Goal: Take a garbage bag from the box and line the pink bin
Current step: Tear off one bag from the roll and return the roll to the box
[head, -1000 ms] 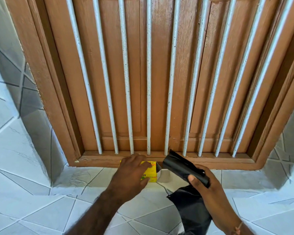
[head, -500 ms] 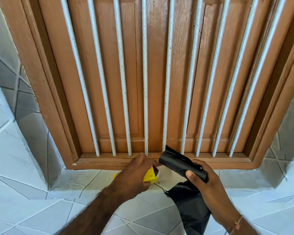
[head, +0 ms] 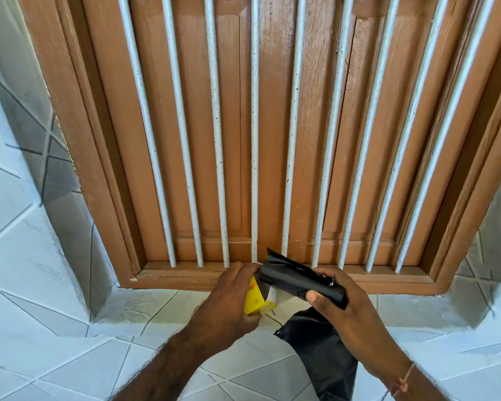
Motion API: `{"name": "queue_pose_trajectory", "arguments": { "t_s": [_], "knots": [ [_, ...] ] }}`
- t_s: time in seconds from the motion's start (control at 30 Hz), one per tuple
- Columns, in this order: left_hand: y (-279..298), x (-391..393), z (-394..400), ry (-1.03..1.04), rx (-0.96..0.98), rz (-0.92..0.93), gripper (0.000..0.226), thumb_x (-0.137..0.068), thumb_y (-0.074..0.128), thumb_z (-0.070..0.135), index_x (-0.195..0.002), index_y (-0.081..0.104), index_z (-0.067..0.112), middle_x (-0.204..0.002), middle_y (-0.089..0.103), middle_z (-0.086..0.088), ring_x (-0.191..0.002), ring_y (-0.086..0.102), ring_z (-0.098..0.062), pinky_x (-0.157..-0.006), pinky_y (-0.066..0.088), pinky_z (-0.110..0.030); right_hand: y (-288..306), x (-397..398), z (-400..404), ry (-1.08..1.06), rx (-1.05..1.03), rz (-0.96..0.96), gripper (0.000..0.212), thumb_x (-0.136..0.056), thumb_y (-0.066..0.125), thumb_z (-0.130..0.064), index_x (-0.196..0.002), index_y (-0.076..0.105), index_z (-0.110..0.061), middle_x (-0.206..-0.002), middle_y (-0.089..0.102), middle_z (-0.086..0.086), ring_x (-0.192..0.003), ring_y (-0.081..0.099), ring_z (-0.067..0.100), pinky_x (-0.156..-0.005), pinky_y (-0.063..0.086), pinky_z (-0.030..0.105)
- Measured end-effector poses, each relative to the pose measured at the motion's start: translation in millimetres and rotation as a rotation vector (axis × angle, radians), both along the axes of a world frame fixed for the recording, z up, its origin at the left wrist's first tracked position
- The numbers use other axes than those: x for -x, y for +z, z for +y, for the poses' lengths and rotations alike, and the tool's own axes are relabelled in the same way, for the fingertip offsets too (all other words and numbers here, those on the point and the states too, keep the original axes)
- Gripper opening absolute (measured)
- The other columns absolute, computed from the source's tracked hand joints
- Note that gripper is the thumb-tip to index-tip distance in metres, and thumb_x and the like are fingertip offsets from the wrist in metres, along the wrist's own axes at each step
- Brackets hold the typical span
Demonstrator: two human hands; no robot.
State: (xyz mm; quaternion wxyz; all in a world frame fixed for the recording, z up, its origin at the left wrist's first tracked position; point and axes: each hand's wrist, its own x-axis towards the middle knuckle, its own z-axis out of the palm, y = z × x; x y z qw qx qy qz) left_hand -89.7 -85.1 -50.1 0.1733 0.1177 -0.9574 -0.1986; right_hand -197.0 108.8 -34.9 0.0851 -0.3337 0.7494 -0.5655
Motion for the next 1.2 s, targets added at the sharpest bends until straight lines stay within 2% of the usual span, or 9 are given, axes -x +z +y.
{"name": "queue_pose_trajectory", "arguments": {
  "t_s": [0.17,0.37,0.57,0.7,0.83,0.93,1.0,1.1,1.2],
  "knots": [
    [2,-2,3,-0.024,0.036,-0.022,0.083,-0.08,0.071,0.041,-0.144,0.018,0.036,-0.149,0.022,0.015,-0.135,0.026,-0.009,-0.105,0.035,-0.025,4,4,4,0.03,-0.092,0.077,0.042,-0.073,0.062,-0.052,-0.114,0.054,-0.042,-0.11,0.061,-0.02,-0.102,0.057,-0.001,-0.073,0.045,0.001],
    [8,-7,-4,-0.057,0.059,0.016,0.08,-0.082,0.07,0.036,-0.144,0.02,0.037,-0.148,0.023,0.014,-0.135,0.026,-0.009,-0.105,0.033,-0.024,22,18,25,0.2,-0.231,0.039,0.032,-0.079,0.072,-0.041,-0.109,0.061,-0.041,-0.104,0.066,-0.013,-0.096,0.062,0.0,-0.083,0.048,0.017],
    [3,-7,4,-0.132,0.166,0.024,0.078,-0.084,0.066,0.04,-0.145,0.017,0.037,-0.151,0.02,0.014,-0.139,0.021,-0.007,-0.105,0.019,-0.016,35,23,25,0.261,-0.303,0.1,0.03,-0.081,0.073,-0.035,-0.108,0.061,-0.038,-0.107,0.064,-0.015,-0.096,0.057,-0.008,-0.076,0.04,0.001],
    [7,-4,9,-0.167,0.132,0.053,0.078,-0.084,0.066,0.041,-0.144,0.018,0.038,-0.15,0.02,0.015,-0.138,0.022,-0.007,-0.112,0.027,-0.023,39,21,17,0.293,-0.304,0.047,0.032,-0.08,0.072,-0.04,-0.109,0.06,-0.041,-0.102,0.062,-0.013,-0.089,0.059,-0.007,-0.074,0.043,0.007],
    [11,-1,20,-0.207,0.138,0.108,0.074,-0.084,0.066,0.038,-0.143,0.022,0.038,-0.146,0.023,0.017,-0.133,0.024,-0.003,-0.106,0.027,-0.018,35,13,1,0.342,-0.287,0.094,0.037,-0.083,0.072,-0.035,-0.115,0.056,-0.039,-0.103,0.062,-0.015,-0.092,0.06,-0.004,-0.081,0.049,0.015],
    [10,2,18,-0.185,0.025,0.14,0.073,-0.081,0.07,0.038,-0.139,0.025,0.042,-0.138,0.028,0.021,-0.125,0.027,0.003,-0.099,0.03,-0.011,35,9,-9,0.212,-0.28,0.154,0.068,-0.075,0.074,-0.047,-0.131,0.035,-0.044,-0.104,0.063,-0.019,-0.097,0.061,-0.003,-0.084,0.049,0.014],
    [8,2,15,-0.153,-0.089,0.163,0.074,-0.079,0.074,0.036,-0.133,0.024,0.049,-0.13,0.028,0.026,-0.119,0.029,0.006,-0.09,0.032,-0.005,37,7,-10,0.058,-0.215,0.147,0.077,-0.064,0.073,-0.062,-0.13,0.037,-0.045,-0.1,0.063,-0.014,-0.098,0.061,0.004,-0.082,0.049,0.02],
    [6,3,12,-0.096,-0.205,0.218,0.072,-0.075,0.078,0.035,-0.121,0.027,0.057,-0.125,0.031,0.029,-0.118,0.036,0.003,-0.086,0.035,-0.003,32,10,-10,-0.13,0.006,0.035,0.058,-0.063,0.068,-0.061,-0.112,0.057,-0.033,-0.099,0.067,-0.007,-0.1,0.062,0.013,-0.09,0.054,0.034],
    [7,2,7,-0.042,-0.313,0.253,0.072,-0.074,0.08,0.031,-0.115,0.029,0.06,-0.126,0.031,0.03,-0.116,0.038,0.002,-0.083,0.032,0.0,23,15,-11,-0.155,-0.044,-0.015,0.047,-0.069,0.076,-0.049,-0.108,0.06,-0.031,-0.105,0.068,-0.006,-0.101,0.062,0.013,-0.081,0.053,0.024]
  ]
}}
